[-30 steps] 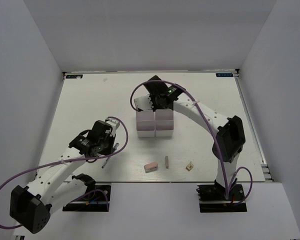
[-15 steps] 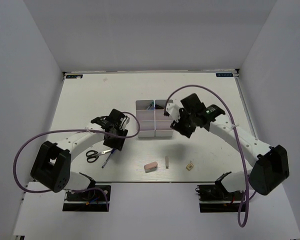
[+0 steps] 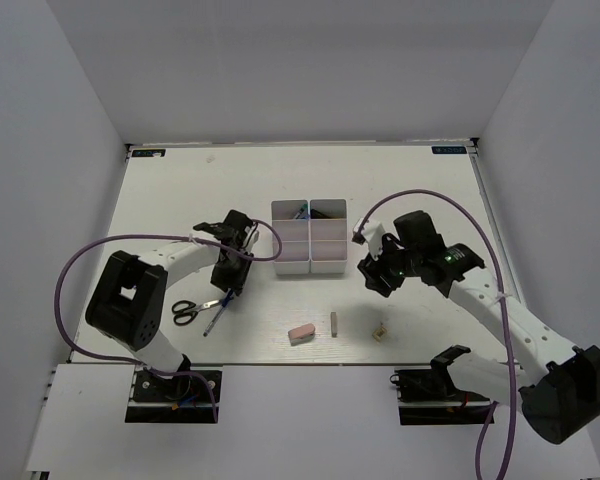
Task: Sort the stationery into containers
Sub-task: Pick up the pen from the center of the board, then place the pen in the storage box, then pick up the stationery from the corner of the board, then place the stationery in the storage box, then pick up the scissors from the center of the board, then place the scissors in the storage box.
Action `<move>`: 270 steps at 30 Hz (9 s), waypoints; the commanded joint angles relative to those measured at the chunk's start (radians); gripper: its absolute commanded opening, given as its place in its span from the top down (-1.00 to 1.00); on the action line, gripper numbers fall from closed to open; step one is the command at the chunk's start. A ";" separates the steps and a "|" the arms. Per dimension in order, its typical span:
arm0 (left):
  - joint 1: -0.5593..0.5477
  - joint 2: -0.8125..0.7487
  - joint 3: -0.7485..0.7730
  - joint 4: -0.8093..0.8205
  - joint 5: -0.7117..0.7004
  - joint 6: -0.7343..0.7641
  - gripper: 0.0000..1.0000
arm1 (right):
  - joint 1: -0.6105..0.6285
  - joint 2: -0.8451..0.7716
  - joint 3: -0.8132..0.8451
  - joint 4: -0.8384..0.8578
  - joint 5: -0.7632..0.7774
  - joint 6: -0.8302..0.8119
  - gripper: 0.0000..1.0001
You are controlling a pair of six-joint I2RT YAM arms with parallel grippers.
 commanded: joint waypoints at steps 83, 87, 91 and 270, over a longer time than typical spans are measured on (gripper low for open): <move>-0.141 -0.754 -0.145 -0.029 -0.286 -0.290 -0.48 | 0.042 0.180 -0.112 0.094 -0.696 -0.544 -0.28; -0.109 -0.868 -0.277 -0.078 -0.326 -0.334 -0.70 | 0.177 0.238 -0.114 0.258 -0.546 -0.470 -0.37; -0.085 -0.925 -0.324 -0.105 -0.326 -0.334 -0.73 | 0.263 0.316 -0.072 0.307 -0.395 -0.429 -0.41; -0.447 -0.083 0.290 0.768 -0.605 0.267 1.00 | 0.017 -0.222 -0.329 0.182 0.179 -0.113 1.00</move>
